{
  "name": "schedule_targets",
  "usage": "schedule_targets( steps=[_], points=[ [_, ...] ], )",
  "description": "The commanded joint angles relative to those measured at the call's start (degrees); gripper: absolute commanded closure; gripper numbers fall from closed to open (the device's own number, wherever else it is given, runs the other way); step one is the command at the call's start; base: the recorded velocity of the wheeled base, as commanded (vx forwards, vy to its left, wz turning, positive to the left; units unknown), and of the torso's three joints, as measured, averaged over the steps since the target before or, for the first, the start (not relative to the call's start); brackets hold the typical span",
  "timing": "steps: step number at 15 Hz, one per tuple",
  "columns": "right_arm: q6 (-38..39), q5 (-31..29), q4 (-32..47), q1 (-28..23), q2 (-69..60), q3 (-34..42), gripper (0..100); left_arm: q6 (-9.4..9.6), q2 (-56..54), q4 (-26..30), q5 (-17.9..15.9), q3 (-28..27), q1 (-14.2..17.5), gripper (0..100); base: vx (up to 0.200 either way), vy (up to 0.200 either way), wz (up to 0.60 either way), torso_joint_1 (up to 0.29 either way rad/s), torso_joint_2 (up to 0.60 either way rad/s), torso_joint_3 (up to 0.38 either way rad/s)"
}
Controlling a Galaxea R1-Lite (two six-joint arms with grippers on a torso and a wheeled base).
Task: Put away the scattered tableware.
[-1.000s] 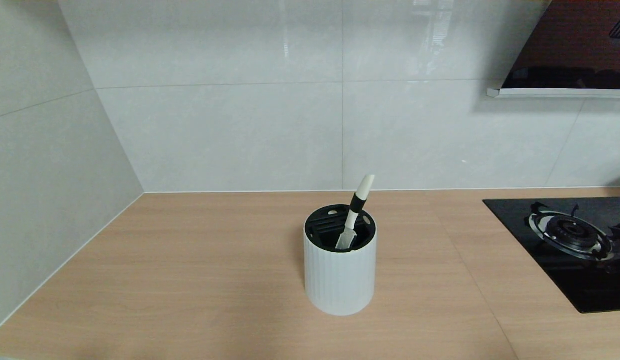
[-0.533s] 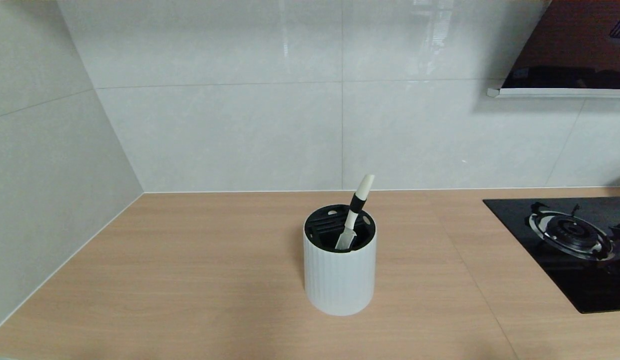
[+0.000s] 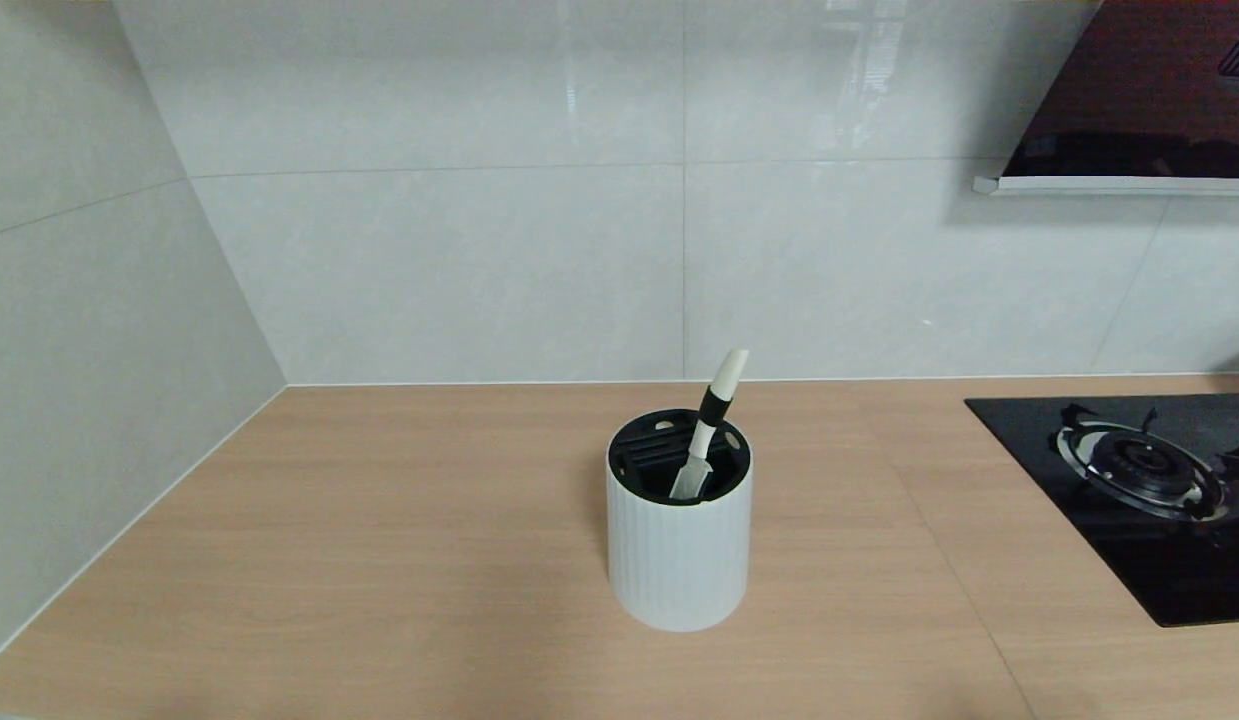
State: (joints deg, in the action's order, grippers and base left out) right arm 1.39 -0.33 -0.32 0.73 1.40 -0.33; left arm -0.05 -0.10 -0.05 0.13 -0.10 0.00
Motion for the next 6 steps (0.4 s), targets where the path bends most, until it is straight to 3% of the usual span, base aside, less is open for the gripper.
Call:
schedule_targets(
  steps=[1,6],
  points=[
    [-0.4,0.5,0.1,-0.6,-1.3,0.3,0,-0.04,0.1,0.0,0.0,0.0,0.0,0,0.000,0.000,0.00,0.000,0.00,0.000],
    [-0.5,0.5,0.1,-0.6,-1.3,0.3,0,-0.04,0.1,0.0,0.0,0.0,0.0,0,0.000,0.000,0.00,0.000,0.00,0.000]
  ],
)
